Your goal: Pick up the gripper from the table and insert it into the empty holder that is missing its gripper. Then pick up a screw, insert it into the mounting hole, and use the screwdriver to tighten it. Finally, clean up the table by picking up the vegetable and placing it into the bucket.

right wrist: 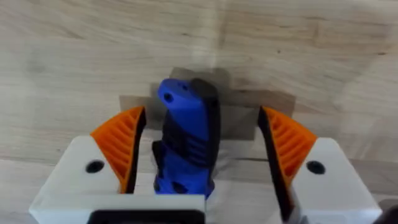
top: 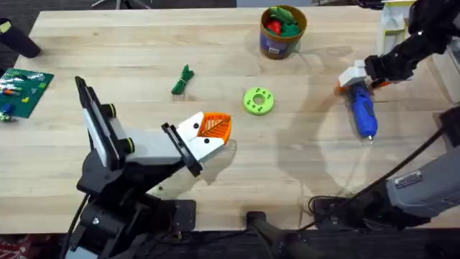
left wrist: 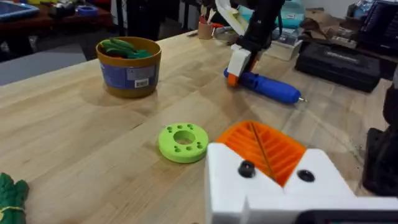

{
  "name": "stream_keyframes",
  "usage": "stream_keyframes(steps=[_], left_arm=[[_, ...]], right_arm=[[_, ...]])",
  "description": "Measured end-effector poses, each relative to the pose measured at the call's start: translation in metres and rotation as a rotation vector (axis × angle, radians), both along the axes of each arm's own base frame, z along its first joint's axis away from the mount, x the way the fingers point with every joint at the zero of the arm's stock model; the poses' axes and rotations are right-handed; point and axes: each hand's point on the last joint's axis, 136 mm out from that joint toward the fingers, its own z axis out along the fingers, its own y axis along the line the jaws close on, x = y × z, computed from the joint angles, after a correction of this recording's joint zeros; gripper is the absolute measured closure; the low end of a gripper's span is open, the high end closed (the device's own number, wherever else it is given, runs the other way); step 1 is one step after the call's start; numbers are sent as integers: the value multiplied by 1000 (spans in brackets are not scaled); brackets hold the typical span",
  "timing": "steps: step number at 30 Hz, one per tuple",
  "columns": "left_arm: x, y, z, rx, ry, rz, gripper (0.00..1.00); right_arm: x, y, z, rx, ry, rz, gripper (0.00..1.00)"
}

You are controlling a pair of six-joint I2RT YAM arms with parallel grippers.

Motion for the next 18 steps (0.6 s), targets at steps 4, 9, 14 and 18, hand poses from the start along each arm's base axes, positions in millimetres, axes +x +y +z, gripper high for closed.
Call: stream_keyframes(steps=[4, 9, 14, 18], left_arm=[[0, 0, 0, 0, 0, 0, 985], [0, 0, 0, 0, 0, 0, 985], [0, 0, 0, 0, 0, 0, 985], [0, 0, 0, 0, 0, 0, 985]], right_arm=[[-3, -1, 5, -7, 5, -14, 8], [-16, 4, 29, -7, 4, -18, 8], [-25, 7, 40, -2, 12, -18, 8], [-25, 6, 35, -3, 11, -19, 8]])
